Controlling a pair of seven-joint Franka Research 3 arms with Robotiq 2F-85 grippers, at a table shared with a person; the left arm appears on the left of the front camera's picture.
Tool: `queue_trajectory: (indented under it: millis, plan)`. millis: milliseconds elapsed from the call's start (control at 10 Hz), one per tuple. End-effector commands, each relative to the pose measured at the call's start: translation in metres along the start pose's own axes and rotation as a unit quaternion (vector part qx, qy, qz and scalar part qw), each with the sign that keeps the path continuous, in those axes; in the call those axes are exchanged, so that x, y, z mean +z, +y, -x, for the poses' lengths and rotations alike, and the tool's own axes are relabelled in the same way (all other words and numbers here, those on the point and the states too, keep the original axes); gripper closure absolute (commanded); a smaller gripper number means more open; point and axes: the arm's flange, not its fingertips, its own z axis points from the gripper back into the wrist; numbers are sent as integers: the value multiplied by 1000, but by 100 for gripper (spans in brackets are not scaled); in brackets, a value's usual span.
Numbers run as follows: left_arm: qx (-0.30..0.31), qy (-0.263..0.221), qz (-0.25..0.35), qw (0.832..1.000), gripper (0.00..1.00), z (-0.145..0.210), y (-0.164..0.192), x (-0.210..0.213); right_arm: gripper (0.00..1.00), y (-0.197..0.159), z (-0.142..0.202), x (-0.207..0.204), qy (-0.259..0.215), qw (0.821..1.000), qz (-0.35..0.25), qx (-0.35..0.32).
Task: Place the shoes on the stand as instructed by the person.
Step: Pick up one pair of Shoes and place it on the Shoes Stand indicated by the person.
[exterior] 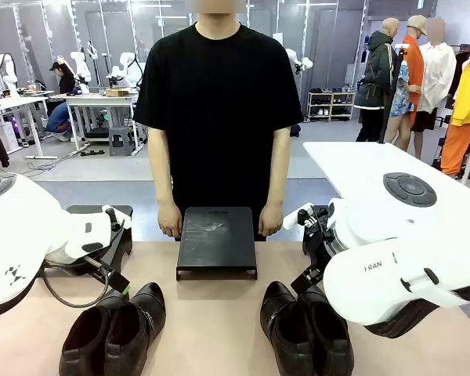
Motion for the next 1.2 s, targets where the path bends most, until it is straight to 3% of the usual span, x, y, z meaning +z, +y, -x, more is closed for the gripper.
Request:
queue_trajectory:
  millis: [0,1000,1100]
  plan:
    - [0,0,0,1000,0,0,0,0,0,0,0,0,0,1000,0,0]
    - [0,0,0,1000,0,0,0,0,0,0,0,0,0,1000,0,1]
    - [-13,-6,-31,999,0,-10,3,8,0,-7,-11,9,-1,1000,16,6]
